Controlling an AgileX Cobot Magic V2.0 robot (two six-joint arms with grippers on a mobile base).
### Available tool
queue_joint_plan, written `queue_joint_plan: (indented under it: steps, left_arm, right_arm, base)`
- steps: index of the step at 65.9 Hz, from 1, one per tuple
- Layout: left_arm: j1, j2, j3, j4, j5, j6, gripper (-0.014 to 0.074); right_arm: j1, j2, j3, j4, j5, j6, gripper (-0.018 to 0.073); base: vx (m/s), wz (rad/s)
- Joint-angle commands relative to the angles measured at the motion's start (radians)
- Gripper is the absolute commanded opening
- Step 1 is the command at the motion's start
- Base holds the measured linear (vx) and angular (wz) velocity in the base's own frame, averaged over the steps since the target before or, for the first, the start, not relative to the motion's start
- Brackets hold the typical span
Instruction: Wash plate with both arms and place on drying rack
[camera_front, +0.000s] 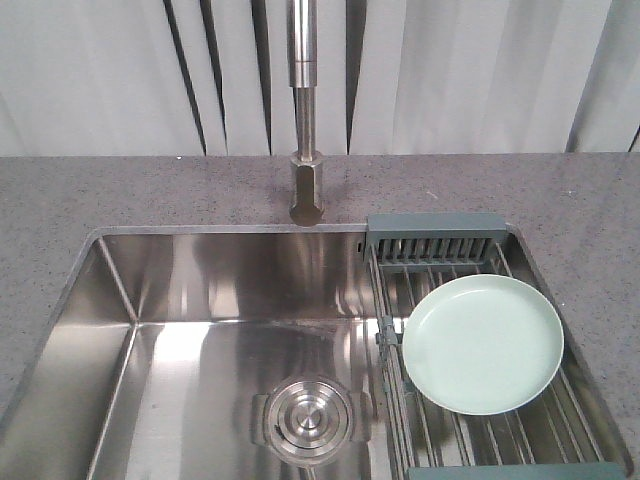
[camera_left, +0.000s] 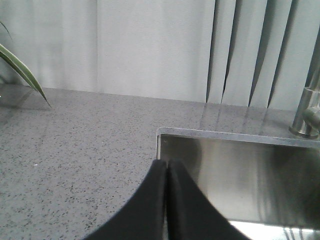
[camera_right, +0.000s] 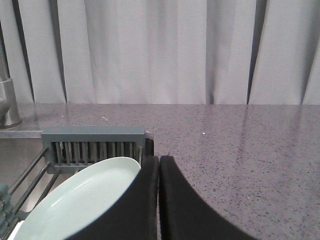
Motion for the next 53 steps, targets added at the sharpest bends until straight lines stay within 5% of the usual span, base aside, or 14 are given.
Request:
queue_joint_plan:
  steps: [1,22,35,53]
  left_arm:
    - [0.001,-0.015,-0.029,-0.002,-0.071,-0.004,-0.0006]
    - [0.001,-0.015,-0.029,-0.002,-0.071,-0.004,-0.0006]
    - [0.001,-0.015,-0.029,-0.002,-0.071,-0.004,-0.0006]
    - [0.001,-0.015,-0.029,-0.002,-0.071,-0.004,-0.0006]
  right_arm:
    - [0.019,-0.004,0.001,-0.008,-0.069,-0.006,-0.0008]
    - [0.023,-0.003,0.002,-0.008,-0.069,-0.002,-0.0008]
    - [0.023,-0.003,0.002,-0.135,-0.072,0.112,-0.0008]
    - [0.023,-0.003,0.002,-0.135,-0.072,0.1,-0.0008]
  base:
    - [0.0,0.0]
    - [0.0,0.0]
    - [0.0,0.0]
    - [0.0,0.0]
